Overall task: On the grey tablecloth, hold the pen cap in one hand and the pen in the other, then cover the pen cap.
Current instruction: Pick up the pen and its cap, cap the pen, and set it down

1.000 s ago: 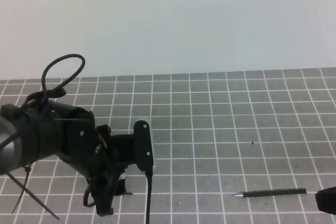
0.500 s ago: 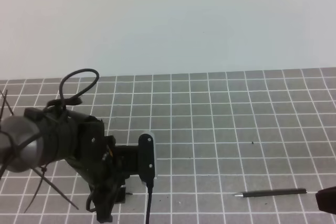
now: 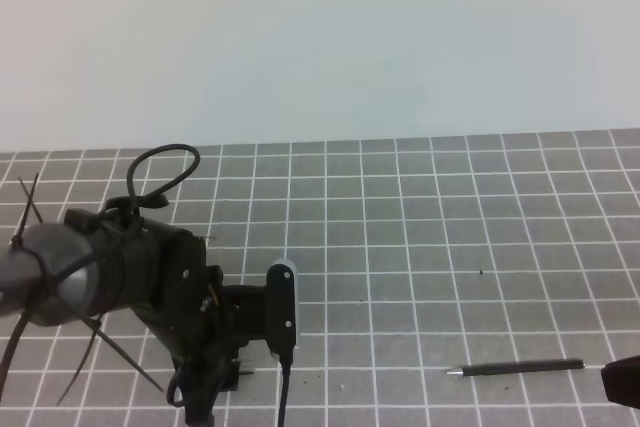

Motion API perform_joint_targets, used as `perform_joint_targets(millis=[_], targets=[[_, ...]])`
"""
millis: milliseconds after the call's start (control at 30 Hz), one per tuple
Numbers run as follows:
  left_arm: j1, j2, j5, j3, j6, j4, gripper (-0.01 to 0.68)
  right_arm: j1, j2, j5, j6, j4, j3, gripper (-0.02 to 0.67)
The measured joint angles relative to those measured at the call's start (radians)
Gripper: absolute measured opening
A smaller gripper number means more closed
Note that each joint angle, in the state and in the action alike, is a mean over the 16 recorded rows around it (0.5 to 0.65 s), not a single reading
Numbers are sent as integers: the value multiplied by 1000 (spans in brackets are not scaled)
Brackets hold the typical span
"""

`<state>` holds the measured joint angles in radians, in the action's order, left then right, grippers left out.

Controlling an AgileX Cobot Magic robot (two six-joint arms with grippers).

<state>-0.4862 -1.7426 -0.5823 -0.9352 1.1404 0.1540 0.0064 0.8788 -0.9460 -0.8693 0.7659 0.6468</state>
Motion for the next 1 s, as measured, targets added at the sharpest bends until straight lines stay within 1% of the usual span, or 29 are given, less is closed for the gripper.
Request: perform_joint_targets(millis=[367, 500, 700, 800, 900, 1000], targets=[[0, 8, -18, 0, -2, -5, 118, 0, 0, -1, -1, 0, 0, 8], [0, 35, -25, 0, -4, -2, 84, 1, 0, -7, -26, -1, 1, 8], [0, 102, -40, 0, -5, 21, 79, 6, 3, -12, -88, -8, 10, 8], [0, 141, -54, 0, -4, 42, 79, 19, 16, -20, -116, -35, 31, 8], [0, 179, -71, 0, 7, 70, 79, 49, 40, -35, -129, -96, 70, 8], [0, 209, -88, 0, 20, 99, 79, 97, 73, -49, -116, -189, 122, 8]])
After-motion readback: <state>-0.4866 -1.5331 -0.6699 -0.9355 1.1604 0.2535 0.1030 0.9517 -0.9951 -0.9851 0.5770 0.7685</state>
